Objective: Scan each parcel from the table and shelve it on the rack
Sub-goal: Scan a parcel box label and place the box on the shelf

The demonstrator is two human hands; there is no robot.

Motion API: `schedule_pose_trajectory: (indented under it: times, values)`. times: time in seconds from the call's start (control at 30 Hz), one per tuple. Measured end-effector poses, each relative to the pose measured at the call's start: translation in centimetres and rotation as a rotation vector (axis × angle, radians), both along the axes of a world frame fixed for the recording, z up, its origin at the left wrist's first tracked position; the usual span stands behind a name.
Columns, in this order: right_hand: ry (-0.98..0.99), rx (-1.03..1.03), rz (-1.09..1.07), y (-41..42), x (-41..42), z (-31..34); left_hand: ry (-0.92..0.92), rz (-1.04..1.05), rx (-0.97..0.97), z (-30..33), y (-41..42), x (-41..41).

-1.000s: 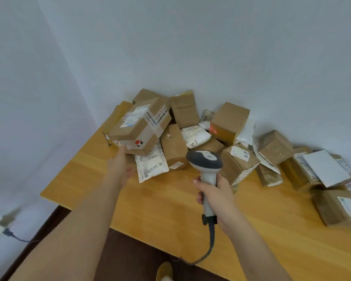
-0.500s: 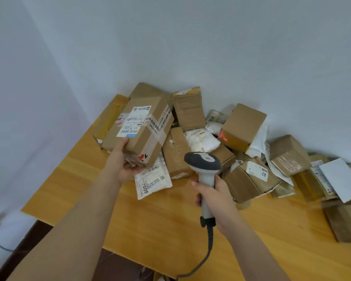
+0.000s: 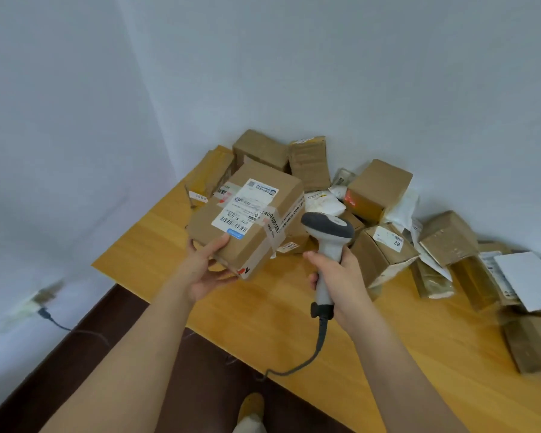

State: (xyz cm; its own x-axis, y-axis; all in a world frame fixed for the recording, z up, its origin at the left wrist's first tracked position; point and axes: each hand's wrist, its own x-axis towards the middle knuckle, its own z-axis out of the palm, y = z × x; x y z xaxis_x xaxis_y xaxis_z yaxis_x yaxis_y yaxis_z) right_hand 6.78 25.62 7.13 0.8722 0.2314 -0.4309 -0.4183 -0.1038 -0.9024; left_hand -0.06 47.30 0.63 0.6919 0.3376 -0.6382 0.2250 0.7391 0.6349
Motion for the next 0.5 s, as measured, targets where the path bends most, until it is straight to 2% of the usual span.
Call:
schedule_pose_trajectory:
  times: [0.2, 0.5]
  values:
    - [-0.050, 0.037, 0.049, -7.4, -5.3, 0.8, 0.041, -0.007, 0.106, 0.4, -7.7, -6.9]
    - [0.014, 0.036, 0.041, -16.0, -10.7, 0.3, 0.134, -0.097, 0.053, -2.6, -17.5, -13.1]
